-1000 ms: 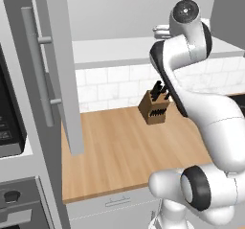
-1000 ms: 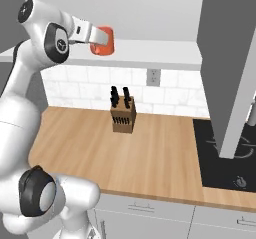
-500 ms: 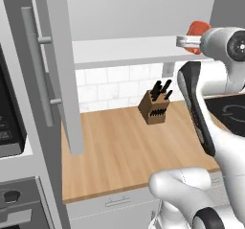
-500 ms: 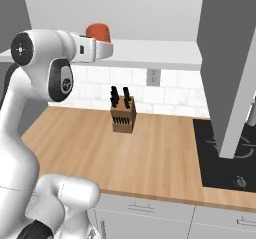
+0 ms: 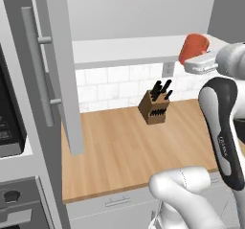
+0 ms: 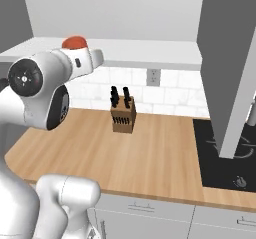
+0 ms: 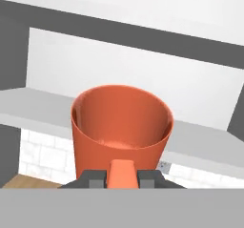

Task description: Gather all objects into one cabinet and sort the glasses and bowls to opposite sides.

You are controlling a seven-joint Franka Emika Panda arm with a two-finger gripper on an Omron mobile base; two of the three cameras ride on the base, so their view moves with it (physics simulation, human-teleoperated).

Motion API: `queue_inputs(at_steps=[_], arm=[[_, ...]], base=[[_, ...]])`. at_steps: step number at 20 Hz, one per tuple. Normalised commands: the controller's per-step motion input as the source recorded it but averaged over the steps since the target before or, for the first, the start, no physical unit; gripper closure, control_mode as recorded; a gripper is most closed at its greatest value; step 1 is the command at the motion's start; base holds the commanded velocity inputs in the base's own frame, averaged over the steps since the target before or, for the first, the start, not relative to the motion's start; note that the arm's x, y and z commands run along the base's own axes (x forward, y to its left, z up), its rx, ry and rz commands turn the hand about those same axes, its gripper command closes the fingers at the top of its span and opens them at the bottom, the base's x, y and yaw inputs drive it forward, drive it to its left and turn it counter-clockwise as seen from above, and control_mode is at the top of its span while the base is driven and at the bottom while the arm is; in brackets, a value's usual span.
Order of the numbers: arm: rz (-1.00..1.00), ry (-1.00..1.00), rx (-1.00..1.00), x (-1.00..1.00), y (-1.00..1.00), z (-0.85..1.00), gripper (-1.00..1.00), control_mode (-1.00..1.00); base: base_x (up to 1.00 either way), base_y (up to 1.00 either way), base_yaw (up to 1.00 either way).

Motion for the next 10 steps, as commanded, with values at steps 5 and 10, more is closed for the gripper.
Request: queue_inputs(at_steps=[5, 10], arm=[[0.02, 0.48, -0.21, -0.76, 0.15, 0.00, 1.00, -1.00], [0.00, 0.15, -0.01, 0.07, 0.07, 0.07, 1.00, -1.00]], base=[[0.00, 0.00, 0.00], [0.00, 0.00, 0.00]])
